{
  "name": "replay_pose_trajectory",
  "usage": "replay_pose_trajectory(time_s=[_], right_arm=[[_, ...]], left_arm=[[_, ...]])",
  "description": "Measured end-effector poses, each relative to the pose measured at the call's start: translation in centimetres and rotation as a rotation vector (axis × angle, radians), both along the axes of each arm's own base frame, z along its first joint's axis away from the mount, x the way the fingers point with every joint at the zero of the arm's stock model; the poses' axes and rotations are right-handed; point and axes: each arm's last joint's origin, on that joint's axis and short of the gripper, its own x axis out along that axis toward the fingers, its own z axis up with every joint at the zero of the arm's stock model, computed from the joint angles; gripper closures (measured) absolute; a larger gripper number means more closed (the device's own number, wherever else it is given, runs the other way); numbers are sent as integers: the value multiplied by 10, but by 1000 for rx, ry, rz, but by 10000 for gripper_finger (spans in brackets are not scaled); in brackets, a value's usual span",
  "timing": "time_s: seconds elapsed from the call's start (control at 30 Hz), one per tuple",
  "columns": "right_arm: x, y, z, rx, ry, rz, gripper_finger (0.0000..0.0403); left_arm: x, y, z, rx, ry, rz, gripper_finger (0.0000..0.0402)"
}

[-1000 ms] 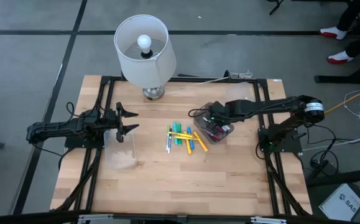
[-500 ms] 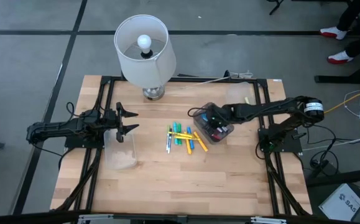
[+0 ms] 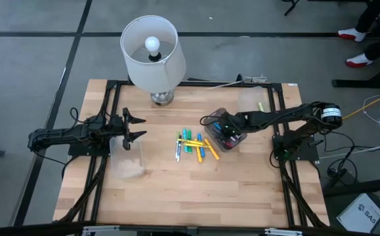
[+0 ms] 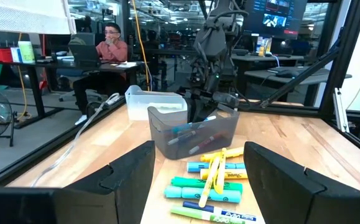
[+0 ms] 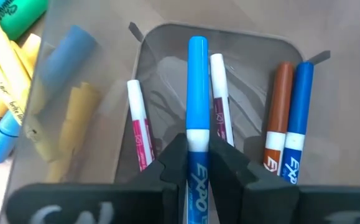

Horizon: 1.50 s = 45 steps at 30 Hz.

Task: Pick & Place Markers
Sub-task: Put the light blue marker pen into the black bin, then put the yellow pen into the left transparent bin

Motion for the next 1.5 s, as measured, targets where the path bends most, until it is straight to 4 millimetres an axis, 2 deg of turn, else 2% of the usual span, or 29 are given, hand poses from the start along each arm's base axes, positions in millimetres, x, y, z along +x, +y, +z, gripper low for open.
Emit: replay_pose_trajectory(time_s=[0.17, 0.37, 0.47, 0.67, 1.5], right_arm=[[0, 0, 0, -2, -3, 1, 357], [2, 0, 1, -4, -21, -1, 322], [3, -1, 2, -8, -38, -1, 316], [4, -2, 3, -63, -49, -28, 314], [9, -3, 6, -64, -107, -37, 312]], left_arm=[[0, 0, 0, 0, -1, 0, 160], [0, 0, 0, 0, 0, 0, 160], [0, 0, 0, 0, -1, 0, 160], [0, 0, 0, 0, 0, 0, 160], [0, 0, 0, 0, 0, -1, 160]])
